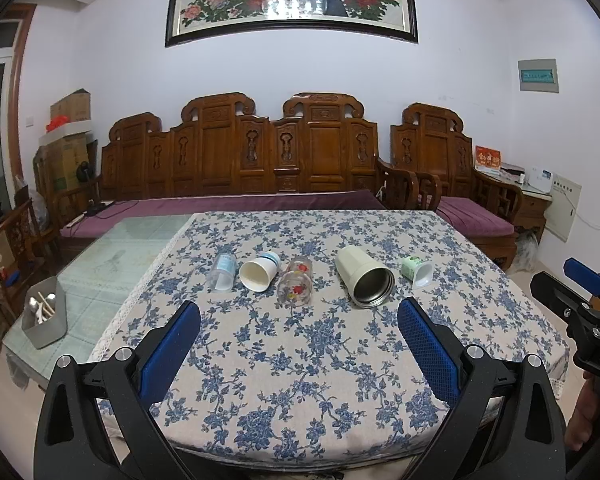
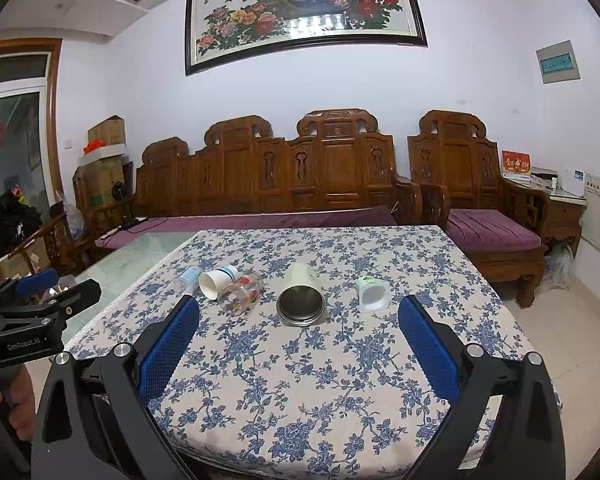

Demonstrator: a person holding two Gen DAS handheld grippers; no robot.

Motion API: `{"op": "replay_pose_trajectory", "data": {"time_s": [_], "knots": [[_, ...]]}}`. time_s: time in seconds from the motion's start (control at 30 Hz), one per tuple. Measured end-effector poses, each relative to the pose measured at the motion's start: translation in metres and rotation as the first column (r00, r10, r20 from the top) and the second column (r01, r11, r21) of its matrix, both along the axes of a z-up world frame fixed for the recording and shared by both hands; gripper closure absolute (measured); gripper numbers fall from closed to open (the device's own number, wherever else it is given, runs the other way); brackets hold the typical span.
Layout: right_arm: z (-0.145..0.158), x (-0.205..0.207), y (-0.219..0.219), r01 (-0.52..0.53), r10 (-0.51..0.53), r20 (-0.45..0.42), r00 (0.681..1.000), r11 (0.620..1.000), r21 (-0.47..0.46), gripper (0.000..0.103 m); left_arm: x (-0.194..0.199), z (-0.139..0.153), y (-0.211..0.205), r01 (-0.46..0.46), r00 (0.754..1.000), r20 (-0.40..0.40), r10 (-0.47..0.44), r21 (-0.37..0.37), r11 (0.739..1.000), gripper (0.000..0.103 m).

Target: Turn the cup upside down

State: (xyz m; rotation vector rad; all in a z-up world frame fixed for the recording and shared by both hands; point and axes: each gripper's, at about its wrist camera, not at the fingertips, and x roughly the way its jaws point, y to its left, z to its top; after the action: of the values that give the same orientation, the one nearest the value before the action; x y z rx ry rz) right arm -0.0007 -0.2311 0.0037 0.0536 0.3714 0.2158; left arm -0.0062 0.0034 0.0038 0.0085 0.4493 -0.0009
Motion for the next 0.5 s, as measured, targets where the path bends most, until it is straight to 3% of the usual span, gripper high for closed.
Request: {"op": "replay_pose_trajectory", "data": {"time_s": [0.5], "knots": [[-0.0009,0.0005,0.0001,0.000,0.000,0.000,1.000,1.000,-0.001,0.003,0.0019,-0.0004,-0.0019,0.003,1.000,0.000,-0.003,0.000,1.000,0.008]]}}
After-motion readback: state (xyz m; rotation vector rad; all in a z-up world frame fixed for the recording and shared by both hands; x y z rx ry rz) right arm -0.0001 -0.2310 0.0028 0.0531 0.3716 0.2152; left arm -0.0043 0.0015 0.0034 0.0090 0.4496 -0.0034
